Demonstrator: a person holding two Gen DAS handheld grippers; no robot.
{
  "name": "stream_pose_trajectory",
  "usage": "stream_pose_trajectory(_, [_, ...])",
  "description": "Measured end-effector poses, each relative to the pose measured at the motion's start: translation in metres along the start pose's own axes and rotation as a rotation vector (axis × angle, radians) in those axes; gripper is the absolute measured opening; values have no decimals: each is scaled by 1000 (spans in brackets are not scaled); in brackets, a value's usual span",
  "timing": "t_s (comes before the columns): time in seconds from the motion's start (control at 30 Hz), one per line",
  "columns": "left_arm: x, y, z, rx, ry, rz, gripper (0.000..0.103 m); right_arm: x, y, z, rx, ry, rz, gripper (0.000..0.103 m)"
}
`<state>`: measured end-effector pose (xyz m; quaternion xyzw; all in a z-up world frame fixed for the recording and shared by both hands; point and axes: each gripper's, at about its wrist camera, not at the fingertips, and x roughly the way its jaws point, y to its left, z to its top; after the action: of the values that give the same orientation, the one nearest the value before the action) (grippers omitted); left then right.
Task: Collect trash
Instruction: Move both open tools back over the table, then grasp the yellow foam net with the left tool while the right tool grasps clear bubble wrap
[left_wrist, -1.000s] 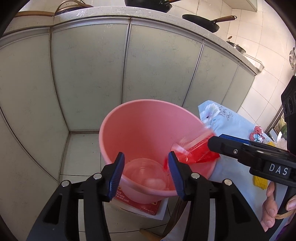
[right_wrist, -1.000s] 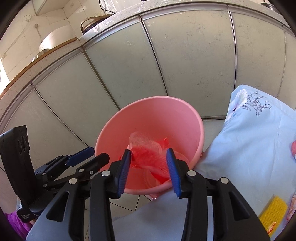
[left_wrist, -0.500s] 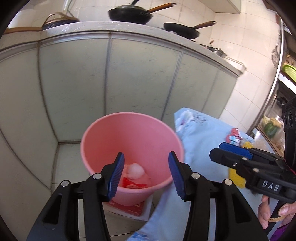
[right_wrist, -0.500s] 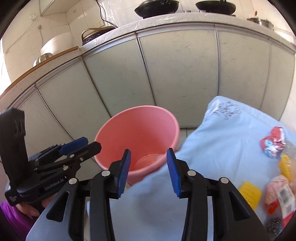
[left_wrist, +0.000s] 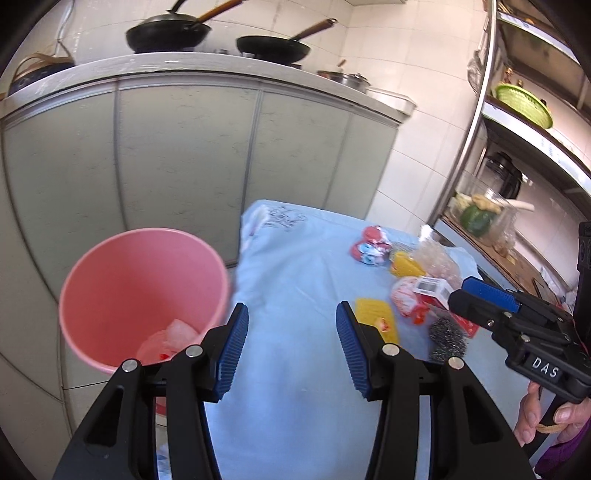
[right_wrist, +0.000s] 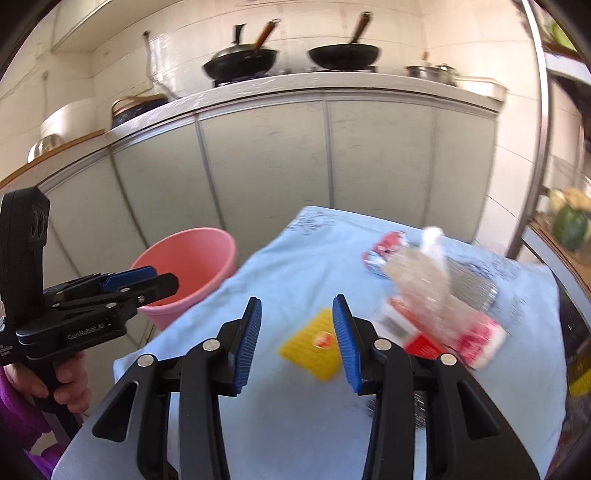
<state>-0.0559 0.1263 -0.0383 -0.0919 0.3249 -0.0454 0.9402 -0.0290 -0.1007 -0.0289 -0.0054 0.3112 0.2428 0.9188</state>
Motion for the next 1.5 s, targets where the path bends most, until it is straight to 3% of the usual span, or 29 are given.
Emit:
stream_pose_trajectory(0.3, [48, -55, -5, 87, 114, -89, 49, -16, -70, -25, 149, 1, -119, 41])
stream_pose_trajectory(0.53, [100, -80, -13, 153, 212, -72, 49, -14, -89, -30, 192, 6, -115, 41])
stream_pose_trajectory(0.7, [123, -82, -19, 148, 256, -62, 49, -9, -94, -28, 209, 15, -96, 41])
stream_pose_trajectory(0.8, [126, -84, -22, 147, 268, -82, 44, -4, -98, -24, 222, 18, -81, 41])
stream_pose_trajectory(0.97, [122, -85, -25, 160, 259, -94, 10, 4, -104, -15, 242, 22, -55, 41])
stream_pose_trajectory(1.27, [94, -72, -19, 122, 212, -100, 9, 26, -90, 8, 200, 44, -3, 41])
stream_pose_trajectory(1.5, [77, -57, -16, 82, 193, -97, 9, 47, -82, 16, 142, 73, -46, 41])
